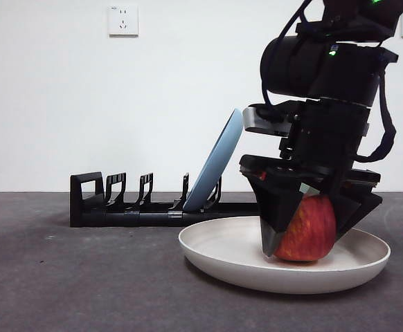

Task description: Take the yellow plate from the plate rack,put the plate on the table,take the apple from the table,put the apple in the plate

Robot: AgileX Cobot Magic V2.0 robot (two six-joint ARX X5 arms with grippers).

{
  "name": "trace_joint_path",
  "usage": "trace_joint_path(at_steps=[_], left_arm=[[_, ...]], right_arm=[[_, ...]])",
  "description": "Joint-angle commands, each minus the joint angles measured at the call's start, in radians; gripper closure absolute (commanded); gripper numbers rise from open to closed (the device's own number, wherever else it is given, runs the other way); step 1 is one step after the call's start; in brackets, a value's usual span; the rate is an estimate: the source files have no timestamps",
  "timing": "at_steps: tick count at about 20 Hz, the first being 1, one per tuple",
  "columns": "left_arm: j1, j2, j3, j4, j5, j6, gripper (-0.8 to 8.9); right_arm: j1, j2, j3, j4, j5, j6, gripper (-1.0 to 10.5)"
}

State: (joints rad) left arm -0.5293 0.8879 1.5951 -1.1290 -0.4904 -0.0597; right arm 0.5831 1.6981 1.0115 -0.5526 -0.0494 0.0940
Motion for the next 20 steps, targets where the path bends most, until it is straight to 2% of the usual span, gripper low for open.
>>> trace_joint_path(at_steps=[1,4,9,11,20], left_arm=[[-0.002,-0.003,-0.004,0.009,0.000,0.012,5.35],[-0.002,-0.002,-0.004,0.009,0.000,0.012,5.35],[-0.002,0.008,-0.004,0.009,0.000,0.012,5.35],[-0.002,0.011,-0.004,0.009,0.000,0.012,5.35],[-0.002,0.035,-0.004,0.010,0.000,0.032,5.35]], right_arm=[[0.011,0.019,-0.005,0.005,-0.004,0.010,9.4],[0.022,0.019,-0.005,0.005,-0.002,0.010,9.3],[0.027,0.019,-0.005,-0.002,-0.002,0.010,5.4],[0.029,0.019,-0.005,-0.002,-0.001,0.010,4.6],[0.029,0.011,-0.001,-0.003,0.003,0.010,4.4]])
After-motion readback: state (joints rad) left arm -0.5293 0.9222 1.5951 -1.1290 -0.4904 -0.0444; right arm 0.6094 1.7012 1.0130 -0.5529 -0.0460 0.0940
